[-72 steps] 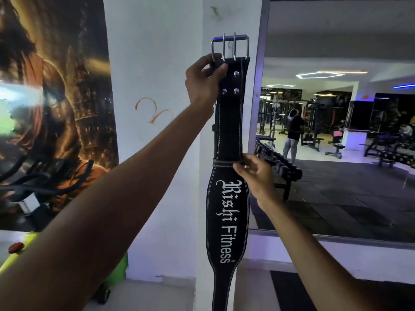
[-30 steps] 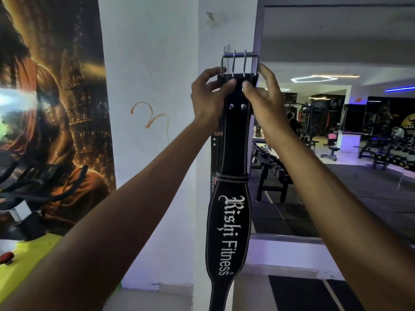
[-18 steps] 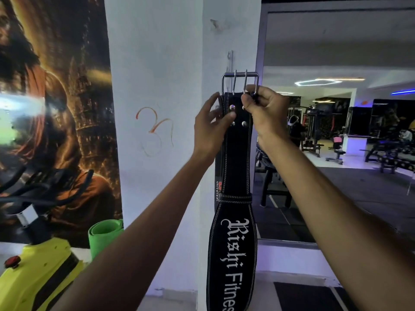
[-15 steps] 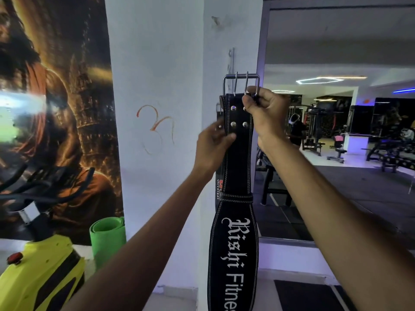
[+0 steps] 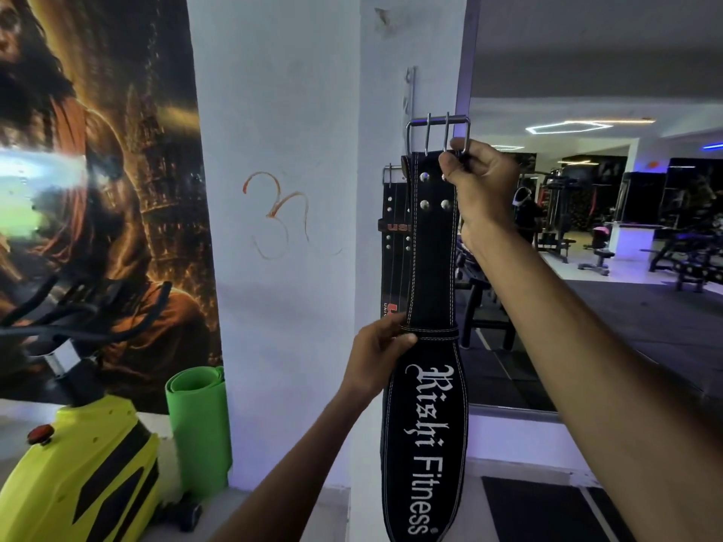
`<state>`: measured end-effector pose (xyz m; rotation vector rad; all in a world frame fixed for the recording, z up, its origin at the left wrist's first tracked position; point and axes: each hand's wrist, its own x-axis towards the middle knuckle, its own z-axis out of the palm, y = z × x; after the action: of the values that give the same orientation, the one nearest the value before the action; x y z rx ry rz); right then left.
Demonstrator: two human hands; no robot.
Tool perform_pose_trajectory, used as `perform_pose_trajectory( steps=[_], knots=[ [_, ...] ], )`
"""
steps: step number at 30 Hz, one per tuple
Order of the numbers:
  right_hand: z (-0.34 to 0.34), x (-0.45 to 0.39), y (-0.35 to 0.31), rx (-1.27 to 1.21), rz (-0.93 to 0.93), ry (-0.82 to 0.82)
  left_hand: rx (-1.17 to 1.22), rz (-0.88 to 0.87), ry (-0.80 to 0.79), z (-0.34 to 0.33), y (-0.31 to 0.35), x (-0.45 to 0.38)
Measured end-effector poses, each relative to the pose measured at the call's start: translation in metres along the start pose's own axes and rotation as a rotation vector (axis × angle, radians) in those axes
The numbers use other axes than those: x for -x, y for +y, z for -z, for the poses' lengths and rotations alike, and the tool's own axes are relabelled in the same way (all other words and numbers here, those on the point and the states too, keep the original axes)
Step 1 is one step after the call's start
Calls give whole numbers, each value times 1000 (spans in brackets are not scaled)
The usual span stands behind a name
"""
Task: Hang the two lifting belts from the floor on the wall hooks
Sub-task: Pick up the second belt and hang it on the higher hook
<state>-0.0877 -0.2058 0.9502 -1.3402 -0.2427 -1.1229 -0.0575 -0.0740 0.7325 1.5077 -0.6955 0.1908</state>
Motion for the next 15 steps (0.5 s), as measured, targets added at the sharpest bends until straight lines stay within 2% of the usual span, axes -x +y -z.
perform_pose_trajectory(
  steps=[5,8,11,15],
  knots=[
    [2,-3,3,-24,-18,20,-7,100,-28,-4,-37,24],
    [3,-10,1,-50,-34,40,-43,160,-98,-3,-56,38],
    [4,-13,-1,-65,-33,51,-48,174,-128,-2,-54,39],
    [4,-12,3,-79,-54,42,-117,74,32,1,-27,12]
  ],
)
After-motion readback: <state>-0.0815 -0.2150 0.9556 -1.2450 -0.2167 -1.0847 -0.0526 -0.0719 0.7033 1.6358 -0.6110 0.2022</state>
